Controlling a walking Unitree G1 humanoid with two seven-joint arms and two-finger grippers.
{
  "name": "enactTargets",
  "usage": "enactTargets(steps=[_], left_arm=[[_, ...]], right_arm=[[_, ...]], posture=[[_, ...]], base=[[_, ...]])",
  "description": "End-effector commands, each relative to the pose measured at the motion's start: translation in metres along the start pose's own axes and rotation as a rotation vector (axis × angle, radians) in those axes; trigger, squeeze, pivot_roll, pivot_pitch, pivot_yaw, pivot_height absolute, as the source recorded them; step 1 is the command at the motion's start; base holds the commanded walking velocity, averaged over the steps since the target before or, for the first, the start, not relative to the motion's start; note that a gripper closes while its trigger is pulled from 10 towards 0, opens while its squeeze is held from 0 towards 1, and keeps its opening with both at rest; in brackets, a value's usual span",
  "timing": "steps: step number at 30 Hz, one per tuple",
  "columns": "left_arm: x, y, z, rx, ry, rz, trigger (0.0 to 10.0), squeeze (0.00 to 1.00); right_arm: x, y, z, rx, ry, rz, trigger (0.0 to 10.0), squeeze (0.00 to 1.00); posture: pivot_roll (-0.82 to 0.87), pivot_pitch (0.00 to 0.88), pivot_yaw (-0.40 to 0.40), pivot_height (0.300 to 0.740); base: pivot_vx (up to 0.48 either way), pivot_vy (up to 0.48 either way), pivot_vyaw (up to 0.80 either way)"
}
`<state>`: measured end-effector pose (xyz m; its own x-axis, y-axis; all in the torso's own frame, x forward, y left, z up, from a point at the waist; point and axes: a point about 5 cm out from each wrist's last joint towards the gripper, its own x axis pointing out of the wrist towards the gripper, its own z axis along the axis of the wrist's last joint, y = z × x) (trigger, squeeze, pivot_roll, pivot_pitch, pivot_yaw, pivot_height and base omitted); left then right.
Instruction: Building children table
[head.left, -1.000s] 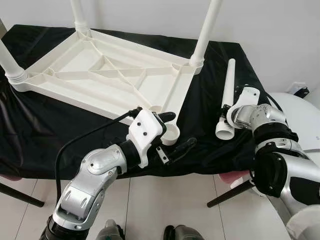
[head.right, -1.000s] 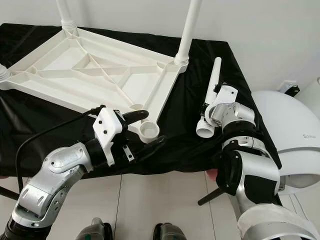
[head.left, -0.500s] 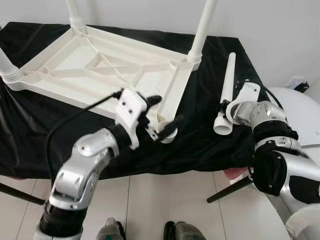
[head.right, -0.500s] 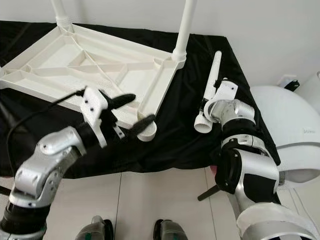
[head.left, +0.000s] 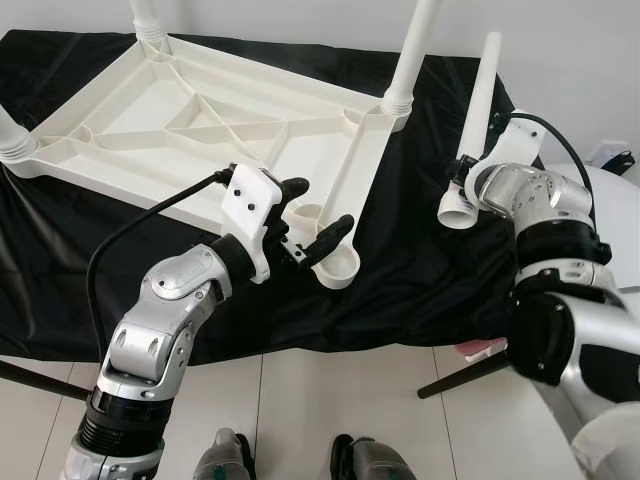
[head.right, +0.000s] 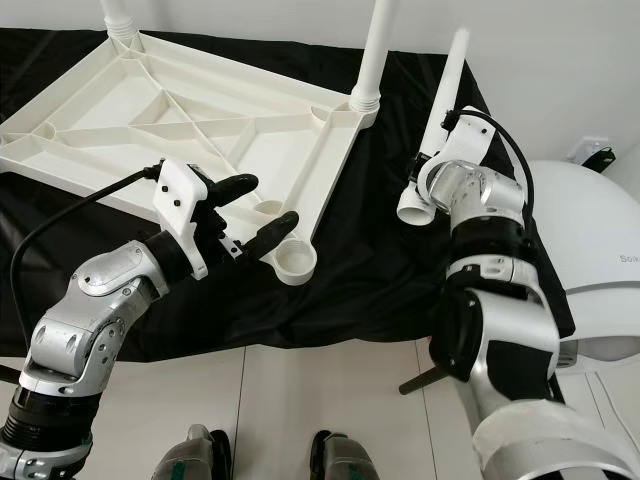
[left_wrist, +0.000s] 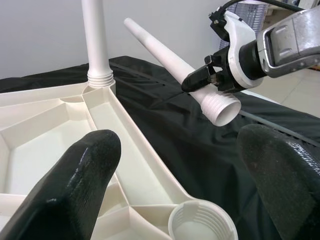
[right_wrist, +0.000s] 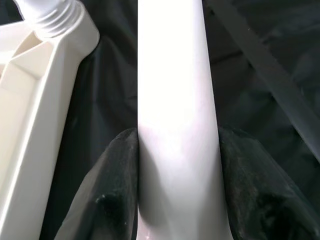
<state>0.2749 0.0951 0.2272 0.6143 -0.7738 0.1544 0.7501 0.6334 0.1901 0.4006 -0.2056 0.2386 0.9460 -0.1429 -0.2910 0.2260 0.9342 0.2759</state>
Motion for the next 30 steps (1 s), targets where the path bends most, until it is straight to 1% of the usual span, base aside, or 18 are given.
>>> enactTargets(steps=[1,2,4,5,6,7,9,11,14,20,21,22,24,25,26,27,29,30], left_arm=[[0.000,0.002,0.001,-0.003,-0.014,0.000,10.0,0.00],[-0.001,0.004,0.001,-0.006,-0.016,0.008,10.0,0.00],[-0.001,0.004,0.001,-0.006,-0.016,0.008,10.0,0.00],[-0.001,0.007,0.000,-0.009,-0.017,0.021,10.0,0.00],[-0.002,0.011,0.000,-0.012,-0.019,0.031,10.0,0.00],[-0.002,0.011,0.000,-0.012,-0.019,0.031,10.0,0.00],[-0.003,0.016,0.001,-0.011,-0.022,0.046,10.0,0.00],[-0.003,0.021,0.000,-0.008,-0.023,0.060,10.0,0.00],[-0.003,0.023,0.000,-0.012,-0.025,0.062,10.0,0.00],[-0.002,0.023,0.000,-0.014,-0.028,0.061,10.0,0.00],[-0.001,0.023,0.000,-0.014,-0.029,0.060,10.0,0.00],[-0.001,0.023,0.000,-0.014,-0.029,0.060,10.0,0.00],[0.002,0.027,0.000,-0.014,-0.038,0.060,10.0,0.00],[0.003,0.029,0.000,-0.015,-0.043,0.064,10.0,0.00],[0.004,0.030,0.000,-0.015,-0.047,0.067,10.0,0.00],[0.004,0.032,0.001,-0.022,-0.053,0.074,10.0,0.00],[0.004,0.033,0.002,-0.026,-0.056,0.078,10.0,0.00],[0.004,0.034,0.003,-0.045,-0.069,0.085,10.0,0.00]], right_arm=[[-0.004,-0.001,0.001,-0.014,-0.043,0.014,10.0,0.00],[-0.007,-0.001,-0.001,-0.041,-0.091,0.028,10.0,0.00],[-0.007,-0.001,-0.001,-0.041,-0.091,0.028,10.0,0.00],[-0.012,-0.002,-0.004,-0.070,-0.145,0.055,10.0,0.00],[-0.017,-0.002,-0.008,-0.035,-0.210,0.109,10.0,0.00],[-0.017,-0.002,-0.008,-0.035,-0.210,0.109,10.0,0.00],[-0.026,-0.008,-0.014,-0.009,-0.291,0.136,10.0,0.00],[-0.030,-0.014,-0.021,0.004,-0.314,0.129,10.0,0.00],[-0.032,-0.018,-0.022,0.021,-0.355,0.145,10.0,0.00],[-0.034,-0.020,-0.021,0.014,-0.381,0.148,10.0,0.00],[-0.037,-0.020,-0.019,0.034,-0.416,0.173,10.0,0.00],[-0.037,-0.020,-0.019,0.034,-0.416,0.173,10.0,0.00],[-0.047,-0.014,-0.016,0.024,-0.552,0.248,10.0,0.00],[-0.053,-0.008,-0.017,0.024,-0.611,0.322,10.0,0.00],[-0.057,-0.004,-0.018,0.021,-0.647,0.371,10.0,0.00],[-0.060,-0.001,-0.020,0.027,-0.665,0.419,10.0,0.00],[-0.061,0.000,-0.021,0.034,-0.671,0.445,10.0,0.00],[-0.063,0.003,-0.023,0.034,-0.682,0.478,10.0,0.00]], posture=[[0.02,0.105,-0.036,0.740],[0.02,0.100,-0.034,0.740],[0.02,0.100,-0.034,0.740],[0.02,0.095,-0.032,0.740],[0.02,0.090,-0.030,0.740],[0.02,0.090,-0.030,0.740],[0.02,0.083,-0.027,0.740],[0.02,0.074,-0.025,0.740],[0.01,0.067,-0.021,0.740],[0.01,0.066,-0.020,0.740],[0.01,0.062,-0.020,0.740],[0.01,0.062,-0.020,0.740],[0.02,0.060,-0.021,0.740],[0.03,0.059,-0.022,0.740],[0.03,0.059,-0.022,0.740],[0.03,0.059,-0.023,0.740],[0.03,0.058,-0.023,0.740],[0.03,0.056,-0.022,0.740]], base=[[0.000,0.000,0.00],[0.000,0.000,0.00],[0.000,0.000,0.00],[0.000,0.000,0.00],[0.000,0.000,0.00],[0.000,0.000,0.00],[0.000,0.000,0.00],[0.000,0.000,0.00],[0.000,0.000,0.00],[0.000,0.000,0.00],[0.000,0.000,0.00],[0.000,0.000,0.00],[0.000,0.000,0.00],[0.000,0.000,0.00],[0.000,0.000,0.00],[0.000,0.000,0.00],[0.000,0.000,0.00],[0.000,0.000,0.00]])
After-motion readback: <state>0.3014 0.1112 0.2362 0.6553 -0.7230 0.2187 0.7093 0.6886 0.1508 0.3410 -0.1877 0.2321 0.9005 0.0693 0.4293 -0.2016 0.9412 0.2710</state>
